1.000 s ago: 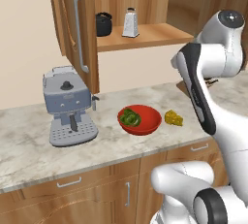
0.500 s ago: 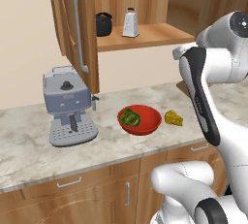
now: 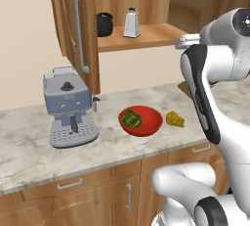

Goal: Pick the cheese from the fridge and the cheese grater from the cabinet and place them next to the salad bowl.

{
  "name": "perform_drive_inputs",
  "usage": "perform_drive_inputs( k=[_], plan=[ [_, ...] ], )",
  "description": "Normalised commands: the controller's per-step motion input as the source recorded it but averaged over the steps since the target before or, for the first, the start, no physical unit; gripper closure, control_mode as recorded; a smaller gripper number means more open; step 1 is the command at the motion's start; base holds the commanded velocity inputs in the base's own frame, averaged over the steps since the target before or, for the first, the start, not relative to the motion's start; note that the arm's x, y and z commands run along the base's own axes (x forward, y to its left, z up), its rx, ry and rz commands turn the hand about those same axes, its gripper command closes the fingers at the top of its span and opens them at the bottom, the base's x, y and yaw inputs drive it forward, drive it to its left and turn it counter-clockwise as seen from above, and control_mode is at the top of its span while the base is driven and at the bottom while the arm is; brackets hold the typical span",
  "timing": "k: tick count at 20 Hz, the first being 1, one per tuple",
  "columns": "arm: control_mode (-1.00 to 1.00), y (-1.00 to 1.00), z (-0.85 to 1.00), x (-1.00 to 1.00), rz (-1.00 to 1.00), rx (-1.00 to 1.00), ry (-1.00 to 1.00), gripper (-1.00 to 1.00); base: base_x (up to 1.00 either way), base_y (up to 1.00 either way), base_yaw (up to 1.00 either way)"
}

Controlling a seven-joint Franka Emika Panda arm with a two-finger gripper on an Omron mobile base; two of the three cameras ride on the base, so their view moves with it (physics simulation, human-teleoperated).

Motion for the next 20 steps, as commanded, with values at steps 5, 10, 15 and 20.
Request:
perform_drive_inputs(
  k=[5,10,15,20],
  plan=[
    [-1.00,0.16,0.40,-0.06,-0.06,0.15,0.00,-1.00,0.00,0.00,0.00],
    [-1.00,0.28,-0.06,0.00,0.24,0.07,0.00,-1.00,0.00,0.00,0.00],
    [-1.00,0.52,-0.17,0.00,0.15,0.00,-0.09,-1.00,0.00,0.00,0.00],
    [-1.00,0.60,-0.18,0.23,0.01,0.00,-0.08,-1.00,0.00,0.00,0.00]
  ],
)
